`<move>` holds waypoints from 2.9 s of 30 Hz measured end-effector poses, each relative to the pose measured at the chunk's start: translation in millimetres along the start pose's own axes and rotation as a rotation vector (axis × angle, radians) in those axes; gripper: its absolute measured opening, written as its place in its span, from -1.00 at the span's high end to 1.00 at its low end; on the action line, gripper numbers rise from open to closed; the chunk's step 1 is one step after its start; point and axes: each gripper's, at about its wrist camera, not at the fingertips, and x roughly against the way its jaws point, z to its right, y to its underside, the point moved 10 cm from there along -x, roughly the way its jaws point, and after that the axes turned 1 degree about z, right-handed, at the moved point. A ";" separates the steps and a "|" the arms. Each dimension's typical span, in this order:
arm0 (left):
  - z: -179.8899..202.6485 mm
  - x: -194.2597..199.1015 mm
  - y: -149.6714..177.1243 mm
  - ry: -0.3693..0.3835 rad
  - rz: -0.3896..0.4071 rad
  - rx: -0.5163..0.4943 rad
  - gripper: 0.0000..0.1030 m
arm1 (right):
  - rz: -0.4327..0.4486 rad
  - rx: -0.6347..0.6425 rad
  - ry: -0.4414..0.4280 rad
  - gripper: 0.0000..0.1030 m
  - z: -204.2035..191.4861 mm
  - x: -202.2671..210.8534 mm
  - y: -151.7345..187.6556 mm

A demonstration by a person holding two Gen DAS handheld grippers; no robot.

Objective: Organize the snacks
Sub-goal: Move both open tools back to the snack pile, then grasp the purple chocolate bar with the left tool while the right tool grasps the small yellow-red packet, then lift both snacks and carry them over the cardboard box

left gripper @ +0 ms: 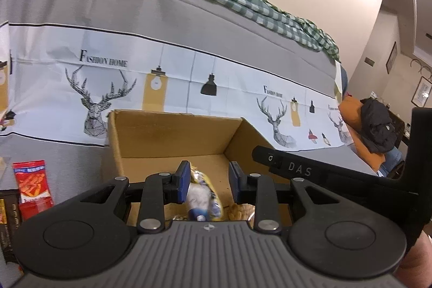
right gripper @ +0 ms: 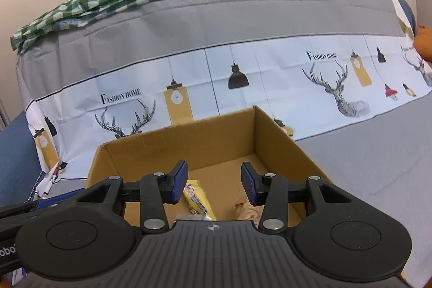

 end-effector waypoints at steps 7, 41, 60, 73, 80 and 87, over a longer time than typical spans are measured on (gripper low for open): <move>-17.6 39.9 -8.8 0.001 -0.004 0.016 0.38 | 0.059 0.009 -0.083 0.10 -38.5 13.8 -1.2; -221.2 98.5 51.8 -0.508 -0.210 0.177 0.63 | -0.232 0.259 -0.491 0.43 -235.6 27.4 139.9; -241.2 78.6 92.4 -0.629 -0.426 0.142 0.42 | -0.409 0.407 -0.452 0.46 -245.0 -3.0 205.2; -251.2 55.6 112.5 -0.672 -0.513 0.083 0.38 | -0.391 0.459 -0.456 0.60 -236.6 8.7 198.4; -245.6 67.5 114.9 -0.657 -0.514 0.107 0.72 | -0.418 0.442 -0.453 0.59 -232.0 9.1 198.0; -221.6 87.9 111.2 -0.565 -0.475 0.163 0.72 | -0.440 0.443 -0.448 0.60 -228.8 11.8 202.1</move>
